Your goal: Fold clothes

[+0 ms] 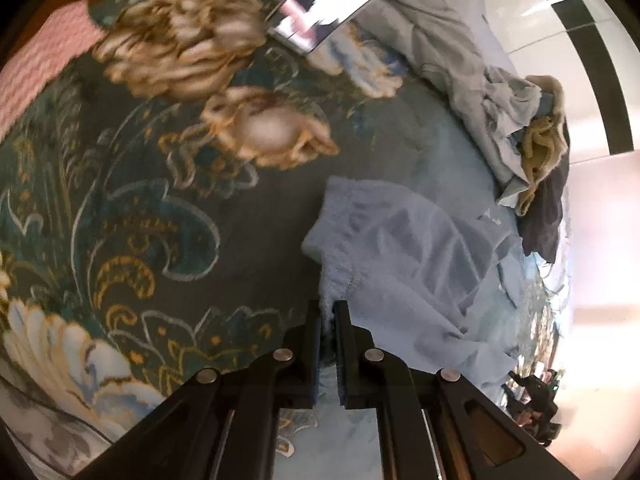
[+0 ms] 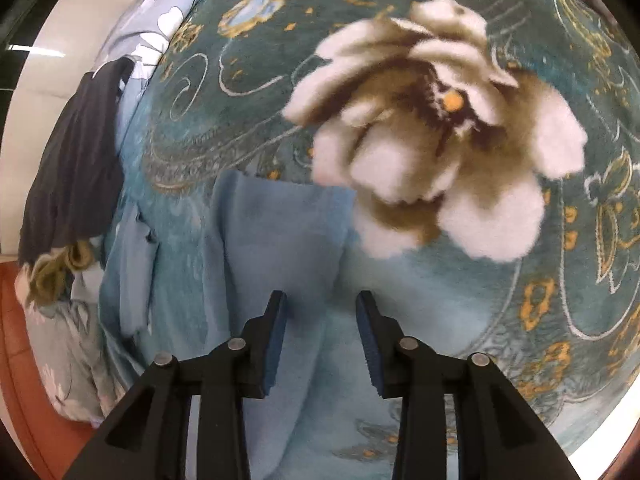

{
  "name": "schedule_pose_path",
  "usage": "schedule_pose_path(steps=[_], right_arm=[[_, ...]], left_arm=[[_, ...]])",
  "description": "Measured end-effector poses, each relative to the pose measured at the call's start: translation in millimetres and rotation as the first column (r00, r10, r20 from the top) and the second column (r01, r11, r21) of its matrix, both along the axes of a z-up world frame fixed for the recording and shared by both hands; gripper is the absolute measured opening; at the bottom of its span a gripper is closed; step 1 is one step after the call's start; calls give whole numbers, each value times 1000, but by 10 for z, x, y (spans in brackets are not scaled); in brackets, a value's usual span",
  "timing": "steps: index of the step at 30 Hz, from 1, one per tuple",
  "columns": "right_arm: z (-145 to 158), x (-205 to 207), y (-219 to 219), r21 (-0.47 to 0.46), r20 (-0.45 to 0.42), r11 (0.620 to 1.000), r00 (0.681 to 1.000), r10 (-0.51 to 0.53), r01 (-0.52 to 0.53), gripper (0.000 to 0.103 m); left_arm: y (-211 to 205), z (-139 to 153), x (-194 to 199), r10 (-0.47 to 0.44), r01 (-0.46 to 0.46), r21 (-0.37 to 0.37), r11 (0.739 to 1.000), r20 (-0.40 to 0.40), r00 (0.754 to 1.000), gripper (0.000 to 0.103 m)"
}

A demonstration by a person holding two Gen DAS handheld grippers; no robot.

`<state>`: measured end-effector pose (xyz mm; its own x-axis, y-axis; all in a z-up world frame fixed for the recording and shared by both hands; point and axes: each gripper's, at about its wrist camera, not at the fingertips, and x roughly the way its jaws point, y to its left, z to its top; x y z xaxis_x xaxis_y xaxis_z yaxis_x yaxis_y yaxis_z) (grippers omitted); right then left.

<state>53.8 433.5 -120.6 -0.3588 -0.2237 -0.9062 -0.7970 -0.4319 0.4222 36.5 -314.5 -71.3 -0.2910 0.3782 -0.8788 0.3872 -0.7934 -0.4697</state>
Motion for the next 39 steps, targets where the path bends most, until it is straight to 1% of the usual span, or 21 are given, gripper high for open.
schedule_pose_path(steps=[2,4,6,8,12,13,14,15,16,17,18,20,23,24,25,27,30,34,36,38,39], right_arm=[[120,-72,19,-1,-21,1000,1000,14,-14,2],[410,-172,79,26,-78,999,996,36,-34,1],[718,-262,144,56,-137,997,989,57,-50,1],[1136,-266,256,93,-214,995,975,64,-45,1],[1760,-156,355,155,-336,988,939,70,-18,1],[1879,-113,366,170,-356,985,931,76,-15,1],[1897,-34,357,182,-352,983,932,86,-22,1],[1820,73,337,187,-332,982,940,86,-24,1],[1744,179,316,191,-311,981,946,85,-25,1],[1667,286,296,196,-291,980,953,84,-27,1],[1544,401,285,191,-263,981,962,75,-24,1],[1098,672,302,146,-170,989,985,17,8,1],[512,1007,289,90,-31,994,998,-52,55,1],[325,1112,281,74,16,995,997,-72,71,1],[173,1206,269,63,53,994,995,-88,85,1],[95,1277,247,72,75,994,993,-88,83,1],[136,1232,261,97,95,994,994,-52,43,1],[280,1048,278,110,119,994,993,10,-23,2],[417,967,255,134,142,988,988,53,-73,3],[590,948,222,204,186,975,981,49,-87,6],[685,918,169,240,203,965,978,54,-103,12]], left_arm=[[48,139,-169,-19,19,-3,1000,-33,999,6],[105,349,-401,-51,51,-2,999,-89,995,6],[170,643,-648,-85,87,3,996,-174,981,6],[224,962,-835,-110,119,20,993,-263,958,6],[269,1377,-879,-153,182,45,982,-367,917,6],[265,1378,-800,-162,192,48,980,-365,917,6],[259,1366,-712,-171,202,51,978,-357,918,6],[253,1307,-605,-176,205,52,977,-339,924,6],[234,1163,-470,-169,196,66,978,-297,940,6],[210,1000,-328,-159,185,84,979,-250,955,7],[188,780,-166,-153,170,80,982,-187,970,7],[143,312,168,-138,141,59,988,-51,989,7],[78,-224,568,-104,101,37,994,114,988,7],[55,-332,671,-89,85,35,996,145,985,7],[38,-366,727,-76,72,37,997,151,986,7],[7,-404,821,-54,48,44,998,152,987,7],[33,-363,770,-87,83,37,996,147,985,7],[16,-209,727,-130,120,74,990,140,982,9],[-82,-68,733,-120,112,67,991,141,983,17],[-188,77,739,-109,101,58,993,143,984,32],[-210,142,721,-102,96,53,994,130,986,36]])
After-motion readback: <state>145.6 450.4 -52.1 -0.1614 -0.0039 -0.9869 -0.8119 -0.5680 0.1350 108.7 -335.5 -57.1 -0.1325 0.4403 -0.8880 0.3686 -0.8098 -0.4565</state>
